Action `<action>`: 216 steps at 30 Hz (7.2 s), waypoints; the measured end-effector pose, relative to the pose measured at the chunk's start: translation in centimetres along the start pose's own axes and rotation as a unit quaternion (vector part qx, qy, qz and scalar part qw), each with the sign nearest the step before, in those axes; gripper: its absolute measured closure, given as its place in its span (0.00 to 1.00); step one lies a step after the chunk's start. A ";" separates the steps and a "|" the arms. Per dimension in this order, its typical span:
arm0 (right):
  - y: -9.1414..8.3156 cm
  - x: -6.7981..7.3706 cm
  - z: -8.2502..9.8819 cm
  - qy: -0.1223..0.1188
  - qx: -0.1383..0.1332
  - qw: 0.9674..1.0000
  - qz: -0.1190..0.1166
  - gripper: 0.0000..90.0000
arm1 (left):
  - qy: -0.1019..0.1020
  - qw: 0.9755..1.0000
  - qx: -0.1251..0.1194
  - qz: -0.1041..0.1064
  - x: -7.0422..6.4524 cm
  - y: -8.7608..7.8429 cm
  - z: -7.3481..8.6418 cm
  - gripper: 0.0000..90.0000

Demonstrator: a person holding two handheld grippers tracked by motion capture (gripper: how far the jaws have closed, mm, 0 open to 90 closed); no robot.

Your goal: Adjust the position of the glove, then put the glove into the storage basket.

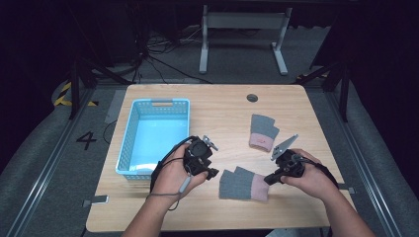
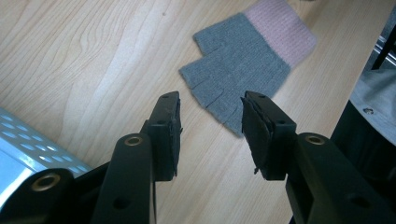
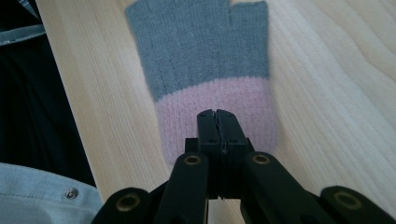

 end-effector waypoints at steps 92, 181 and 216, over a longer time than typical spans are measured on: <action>-2.9 -4.0 -2.3 0.100 -0.106 0.983 0.111 0.88 | -0.022 1.000 -0.015 -0.001 1.2 -1.3 0.6 0.60; 2.4 -17.7 -3.6 0.333 -0.036 0.931 0.144 0.85 | -0.026 1.000 -0.017 0.004 1.6 -1.4 0.7 0.57; -4.2 -12.0 -4.7 0.216 -0.070 0.960 0.166 0.94 | -0.025 0.999 -0.020 0.006 1.3 -1.7 0.5 0.57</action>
Point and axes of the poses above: each handheld gripper's, and its own axes: y roughly forward along the jaws, z roughly out of its underside, x roughly to its left, the point moved 5 cm from there along y, roughly forward along the jaws, and after that the axes turned 7 degrees about -y, right-handed, at the moved point
